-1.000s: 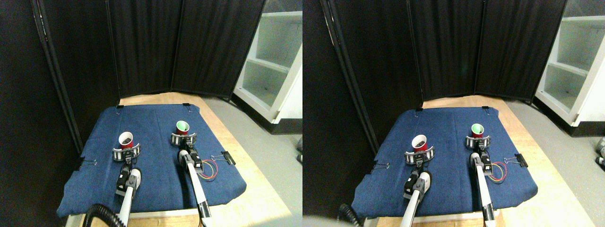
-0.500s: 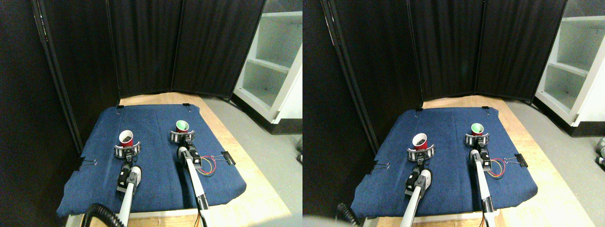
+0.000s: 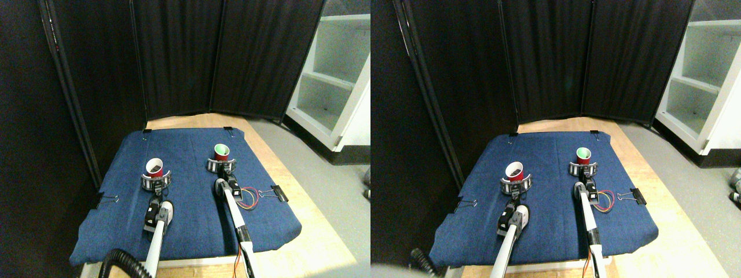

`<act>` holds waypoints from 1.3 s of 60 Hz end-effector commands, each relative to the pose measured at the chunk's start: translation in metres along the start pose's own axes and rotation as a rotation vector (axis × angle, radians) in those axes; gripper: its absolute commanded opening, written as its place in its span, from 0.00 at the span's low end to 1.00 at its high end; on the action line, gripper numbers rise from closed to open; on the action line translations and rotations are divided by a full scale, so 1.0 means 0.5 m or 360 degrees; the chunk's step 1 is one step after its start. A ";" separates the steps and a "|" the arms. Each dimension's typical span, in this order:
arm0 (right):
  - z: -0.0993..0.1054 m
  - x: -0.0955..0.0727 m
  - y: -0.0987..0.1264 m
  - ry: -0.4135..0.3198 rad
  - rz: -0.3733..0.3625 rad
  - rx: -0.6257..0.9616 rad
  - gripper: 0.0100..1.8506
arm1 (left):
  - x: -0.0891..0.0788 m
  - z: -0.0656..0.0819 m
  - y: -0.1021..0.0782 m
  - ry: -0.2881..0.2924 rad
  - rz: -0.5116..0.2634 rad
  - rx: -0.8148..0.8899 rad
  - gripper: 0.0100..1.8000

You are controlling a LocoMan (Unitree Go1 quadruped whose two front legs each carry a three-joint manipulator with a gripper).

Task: Pour (bimanual)

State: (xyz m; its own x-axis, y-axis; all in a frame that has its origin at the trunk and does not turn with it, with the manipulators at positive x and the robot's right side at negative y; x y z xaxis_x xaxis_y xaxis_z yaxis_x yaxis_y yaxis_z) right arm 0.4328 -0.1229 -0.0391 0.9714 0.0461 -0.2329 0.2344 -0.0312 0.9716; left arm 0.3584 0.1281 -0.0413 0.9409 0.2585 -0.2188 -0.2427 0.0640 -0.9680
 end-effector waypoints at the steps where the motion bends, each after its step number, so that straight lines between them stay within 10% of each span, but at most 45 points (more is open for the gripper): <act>1: -0.001 0.005 0.003 0.0017 0.0043 -0.0008 0.70 | 0.008 0.004 0.011 -0.0048 0.0026 0.0055 0.59; 13: -0.001 0.013 0.005 -0.0080 0.0067 0.0024 0.26 | 0.011 0.003 0.010 -0.0152 -0.0009 0.0122 0.42; 22: 0.003 0.012 0.001 -0.0119 0.0099 0.0040 0.08 | 0.013 0.008 0.007 -0.0212 -0.0020 0.0182 0.02; 55: -0.006 -0.026 0.033 -0.0159 0.0177 -0.0194 0.06 | 0.001 0.019 -0.006 -0.0243 -0.0024 0.0234 0.00; 78: -0.017 -0.059 0.095 -0.0127 0.0223 -0.0355 0.06 | -0.014 0.021 -0.068 -0.0087 -0.0043 0.0286 0.00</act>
State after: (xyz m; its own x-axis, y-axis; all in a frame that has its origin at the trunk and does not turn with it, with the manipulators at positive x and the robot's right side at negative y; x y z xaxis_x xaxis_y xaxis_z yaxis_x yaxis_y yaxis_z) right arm 0.4150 -0.1213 -0.0004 0.9899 -0.0348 -0.1375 0.1416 0.1930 0.9709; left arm 0.3548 0.1373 -0.0199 0.9199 0.3292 -0.2131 -0.3067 0.2653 -0.9141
